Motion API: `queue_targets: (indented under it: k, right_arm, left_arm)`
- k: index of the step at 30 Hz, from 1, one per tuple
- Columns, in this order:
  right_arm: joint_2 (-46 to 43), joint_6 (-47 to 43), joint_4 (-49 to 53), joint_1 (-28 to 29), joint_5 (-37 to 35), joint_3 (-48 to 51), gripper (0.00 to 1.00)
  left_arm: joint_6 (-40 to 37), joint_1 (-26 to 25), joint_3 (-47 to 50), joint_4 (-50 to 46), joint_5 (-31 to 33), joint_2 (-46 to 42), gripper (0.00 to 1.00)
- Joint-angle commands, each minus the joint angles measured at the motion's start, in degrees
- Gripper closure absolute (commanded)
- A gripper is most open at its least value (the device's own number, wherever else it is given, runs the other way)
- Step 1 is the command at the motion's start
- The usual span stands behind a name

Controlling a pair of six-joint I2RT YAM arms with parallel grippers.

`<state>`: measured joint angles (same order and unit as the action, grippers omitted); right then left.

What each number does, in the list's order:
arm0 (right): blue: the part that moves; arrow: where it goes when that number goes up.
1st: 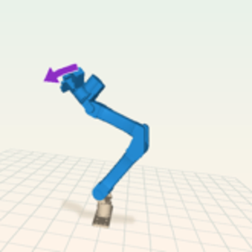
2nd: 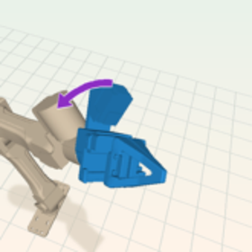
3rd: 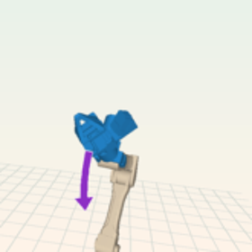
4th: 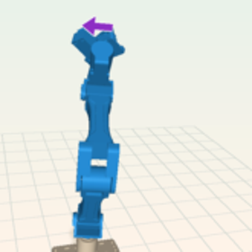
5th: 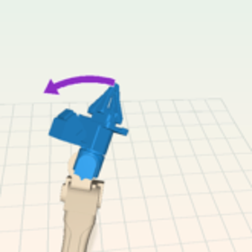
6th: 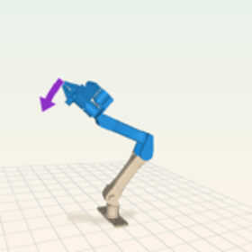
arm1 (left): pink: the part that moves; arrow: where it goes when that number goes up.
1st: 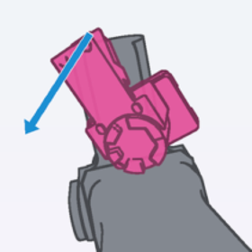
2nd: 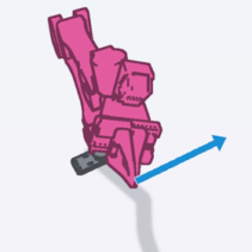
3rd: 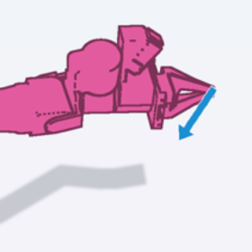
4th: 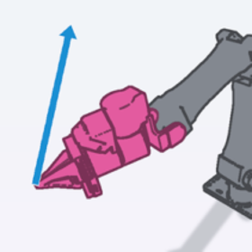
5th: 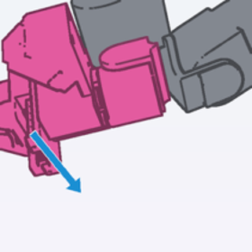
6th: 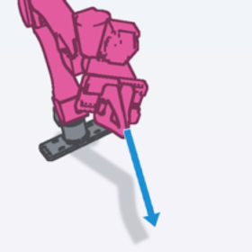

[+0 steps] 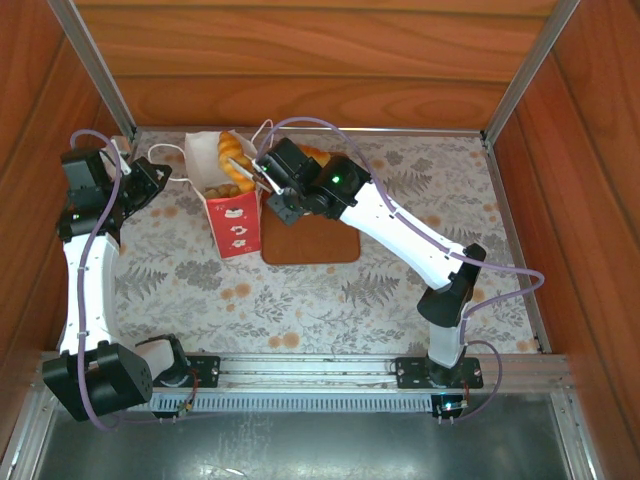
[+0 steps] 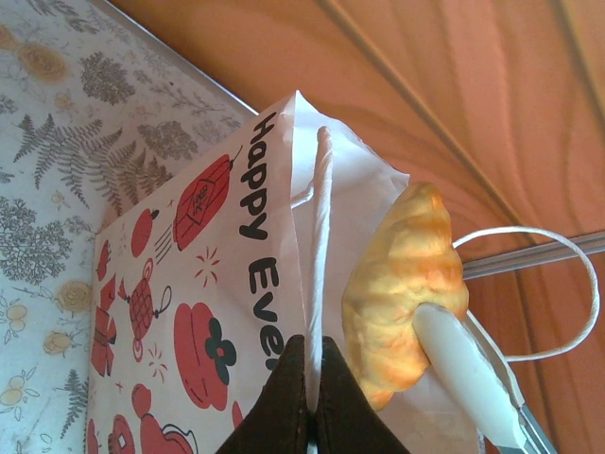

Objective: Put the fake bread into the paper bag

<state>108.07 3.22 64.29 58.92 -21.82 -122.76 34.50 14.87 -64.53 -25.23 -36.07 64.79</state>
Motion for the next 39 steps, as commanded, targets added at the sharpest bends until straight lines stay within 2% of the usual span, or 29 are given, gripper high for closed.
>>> queue_targets:
  k: [1,6,21,29,30,36,39]
  right_arm:
    - [-0.49,-0.33,-0.31,0.41,-2.08,-2.06,0.67]
    - [-0.33,-0.24,-0.31,0.41,-2.0,-2.48,0.61]
    - [-2.15,-0.08,-3.05,0.41,1.12,-4.21,0.6]
    - [-6.86,2.42,-7.51,0.41,6.75,-4.86,0.6]
    - [-7.94,2.72,-8.38,0.35,7.19,-4.79,0.6]
    - [-16.18,4.26,-12.8,-0.42,9.65,-1.54,0.6]
    - [-22.69,5.87,-17.27,-1.87,10.99,4.96,0.6]
  left_arm:
    - [-0.91,-0.19,0.6,0.77,0.18,-0.76,1.0]
    - [-0.85,-0.14,0.5,0.87,0.07,-0.56,1.0]
    - [-0.75,-0.14,0.37,1.2,-0.8,-0.05,1.0]
    - [-0.52,-0.16,-1.33,1.24,-1.8,-0.56,1.0]
    - [-0.73,-0.17,-1.75,1.24,-1.81,-0.67,0.95]
    - [-3.32,-0.16,-3.49,1.24,-1.21,-1.92,0.43]
    - [-4.79,-0.2,-3.3,1.24,0.81,-3.29,0.26]
